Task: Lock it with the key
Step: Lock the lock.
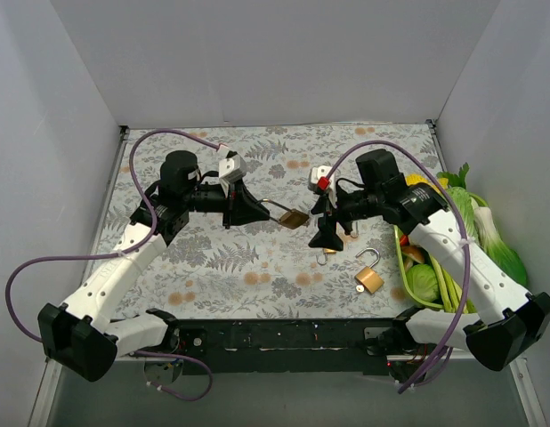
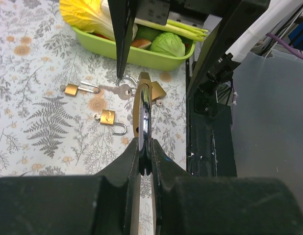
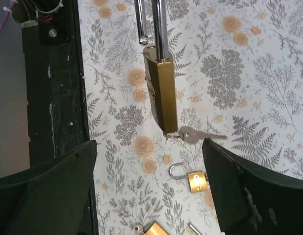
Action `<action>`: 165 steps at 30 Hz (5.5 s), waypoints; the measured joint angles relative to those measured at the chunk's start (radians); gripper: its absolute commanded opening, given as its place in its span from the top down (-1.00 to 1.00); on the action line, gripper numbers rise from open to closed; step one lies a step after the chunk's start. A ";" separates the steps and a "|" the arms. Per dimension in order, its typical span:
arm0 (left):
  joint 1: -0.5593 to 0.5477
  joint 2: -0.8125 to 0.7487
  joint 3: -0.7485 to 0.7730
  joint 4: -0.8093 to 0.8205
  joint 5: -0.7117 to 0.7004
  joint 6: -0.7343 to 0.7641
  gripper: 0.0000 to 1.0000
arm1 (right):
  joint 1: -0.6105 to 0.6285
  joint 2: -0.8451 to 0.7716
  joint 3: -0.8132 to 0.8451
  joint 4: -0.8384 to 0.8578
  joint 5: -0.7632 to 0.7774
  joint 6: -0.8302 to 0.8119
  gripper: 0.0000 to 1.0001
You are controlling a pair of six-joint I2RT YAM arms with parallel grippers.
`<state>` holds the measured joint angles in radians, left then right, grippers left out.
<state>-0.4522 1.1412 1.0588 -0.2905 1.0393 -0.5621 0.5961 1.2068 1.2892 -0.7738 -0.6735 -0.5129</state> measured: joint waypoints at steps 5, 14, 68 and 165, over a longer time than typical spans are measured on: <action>0.004 0.000 0.046 -0.026 0.043 0.021 1.00 | 0.003 -0.020 -0.037 0.068 -0.034 0.018 -0.90; 0.004 0.000 0.053 -0.061 0.073 0.025 1.00 | 0.012 0.006 -0.038 0.152 -0.142 0.018 -0.84; -0.045 -0.035 -0.118 0.169 0.042 -0.082 1.00 | 0.074 0.159 0.042 0.066 -0.185 0.133 0.97; 0.215 0.033 0.044 -0.093 0.285 -0.064 1.00 | 0.005 0.117 0.024 0.315 -0.310 0.306 -0.12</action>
<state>-0.2375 1.1740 1.1027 -0.3836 1.3247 -0.6262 0.6014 1.3239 1.3128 -0.4583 -0.9836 -0.2070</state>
